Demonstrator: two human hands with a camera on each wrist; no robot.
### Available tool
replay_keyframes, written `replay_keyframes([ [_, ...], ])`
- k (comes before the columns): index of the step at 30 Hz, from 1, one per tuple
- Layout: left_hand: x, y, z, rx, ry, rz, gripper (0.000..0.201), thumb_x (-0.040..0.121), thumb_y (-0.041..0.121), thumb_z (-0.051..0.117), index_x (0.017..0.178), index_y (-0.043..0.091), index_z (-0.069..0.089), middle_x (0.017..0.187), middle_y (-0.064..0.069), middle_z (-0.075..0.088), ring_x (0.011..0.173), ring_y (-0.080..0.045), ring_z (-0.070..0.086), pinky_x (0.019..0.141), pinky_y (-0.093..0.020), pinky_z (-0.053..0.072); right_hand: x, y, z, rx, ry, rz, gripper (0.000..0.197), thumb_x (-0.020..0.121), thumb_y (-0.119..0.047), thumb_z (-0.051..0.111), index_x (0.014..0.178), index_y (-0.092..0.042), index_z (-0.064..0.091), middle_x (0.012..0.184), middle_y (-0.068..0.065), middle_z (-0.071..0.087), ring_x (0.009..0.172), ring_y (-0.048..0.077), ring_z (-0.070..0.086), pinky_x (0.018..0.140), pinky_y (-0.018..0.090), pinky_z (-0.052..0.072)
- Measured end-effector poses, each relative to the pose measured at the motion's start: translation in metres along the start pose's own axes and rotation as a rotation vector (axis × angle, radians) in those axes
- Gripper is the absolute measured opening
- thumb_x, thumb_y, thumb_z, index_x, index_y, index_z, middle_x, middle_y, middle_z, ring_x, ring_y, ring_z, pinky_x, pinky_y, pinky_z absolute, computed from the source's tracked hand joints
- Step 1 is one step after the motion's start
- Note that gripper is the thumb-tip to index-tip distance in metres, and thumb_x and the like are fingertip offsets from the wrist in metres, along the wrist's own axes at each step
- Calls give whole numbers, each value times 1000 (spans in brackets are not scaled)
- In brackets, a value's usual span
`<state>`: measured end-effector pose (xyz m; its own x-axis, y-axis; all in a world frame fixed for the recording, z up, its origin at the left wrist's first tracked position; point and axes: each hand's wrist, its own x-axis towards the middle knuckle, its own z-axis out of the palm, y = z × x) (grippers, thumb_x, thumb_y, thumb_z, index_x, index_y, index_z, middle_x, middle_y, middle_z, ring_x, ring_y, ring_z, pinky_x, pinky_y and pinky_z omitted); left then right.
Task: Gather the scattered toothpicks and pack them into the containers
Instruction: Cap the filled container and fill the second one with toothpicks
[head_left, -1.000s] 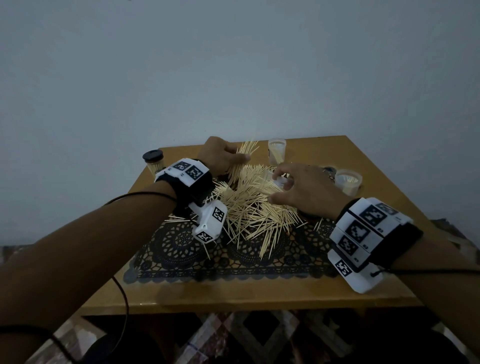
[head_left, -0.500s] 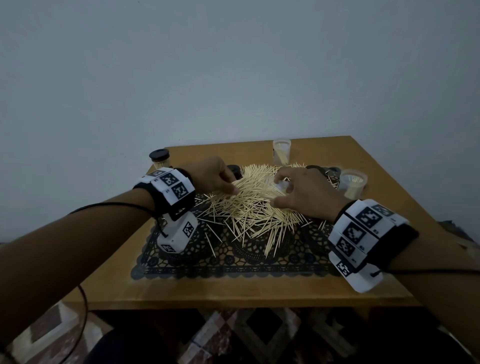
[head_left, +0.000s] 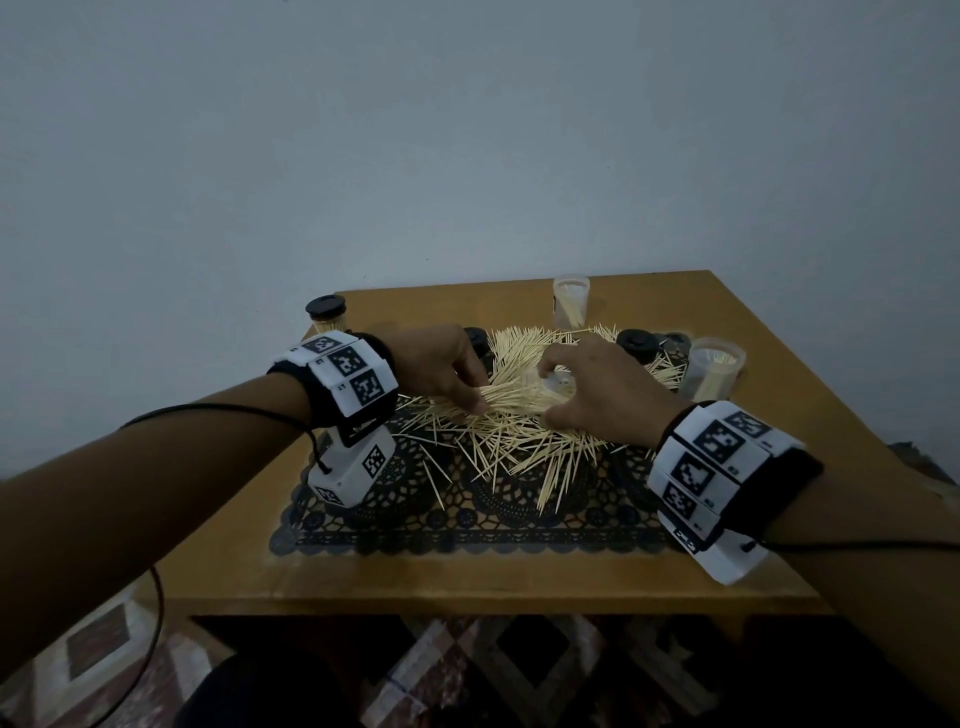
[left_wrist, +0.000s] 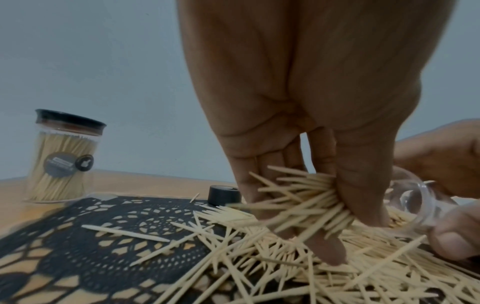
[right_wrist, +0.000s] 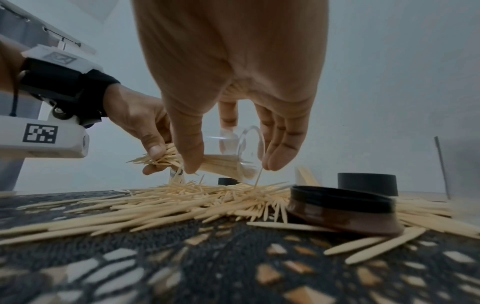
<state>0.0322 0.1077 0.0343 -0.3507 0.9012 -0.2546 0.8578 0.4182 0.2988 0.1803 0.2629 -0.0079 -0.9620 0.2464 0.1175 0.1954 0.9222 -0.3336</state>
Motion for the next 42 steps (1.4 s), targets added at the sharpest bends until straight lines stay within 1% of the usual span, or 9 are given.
replay_keyframes([
  [4,5,8,-2,-56,-31,26,8,86,25,69,82,19,70,66,11,62,50,6,51,51,-4,36,1,-1,2,-6,20,-28,48,73,-40,80,113,-25,58,106,2,46,94,20,50,75,29,41],
  [14,17,11,-3,-288,29,-10,28,77,14,77,95,13,55,87,-12,72,76,-26,68,72,-40,55,1,-1,1,44,5,-15,48,74,-40,81,114,-24,60,96,-6,54,92,18,57,80,32,50],
  [18,19,13,-8,-399,4,-39,28,80,3,73,99,11,54,89,-16,66,73,-23,63,64,-32,53,3,-1,1,58,-7,5,50,73,-42,81,115,-24,59,95,-7,53,90,17,56,79,31,49],
  [21,19,14,-11,-466,-27,-69,38,77,-7,72,106,9,53,97,-17,61,80,-26,60,72,-35,53,3,1,1,76,-7,16,51,73,-43,81,115,-23,60,98,-4,56,92,19,58,81,33,50],
  [24,20,16,-11,-433,-24,-65,44,75,-13,70,109,8,52,104,-15,64,86,-23,65,65,-22,54,4,1,1,86,-4,19,52,73,-44,80,115,-23,60,97,-5,55,91,20,59,79,32,50],
  [28,22,16,-9,-363,81,-25,34,74,-8,75,98,6,55,95,-17,68,81,-23,68,65,-23,55,5,3,3,86,-5,18,51,72,-45,81,113,-23,60,94,-6,55,86,18,59,77,31,49],
  [33,18,15,-4,-332,70,0,10,84,1,68,94,0,66,81,-13,72,64,-12,67,61,-20,53,6,4,4,75,1,16,53,73,-45,80,115,-22,59,97,-5,55,88,18,57,71,26,41],
  [40,15,11,3,-520,192,-16,18,83,-3,67,99,-4,60,86,-19,69,70,-21,67,69,-32,57,7,5,5,86,14,9,52,73,-43,81,115,-21,60,106,-1,61,90,18,59,72,26,42],
  [42,15,10,5,-516,200,-26,16,84,-3,66,99,-5,61,85,-17,70,67,-16,67,65,-27,56,7,5,5,82,17,11,52,73,-44,81,115,-21,60,101,-4,57,90,18,58,73,27,44],
])
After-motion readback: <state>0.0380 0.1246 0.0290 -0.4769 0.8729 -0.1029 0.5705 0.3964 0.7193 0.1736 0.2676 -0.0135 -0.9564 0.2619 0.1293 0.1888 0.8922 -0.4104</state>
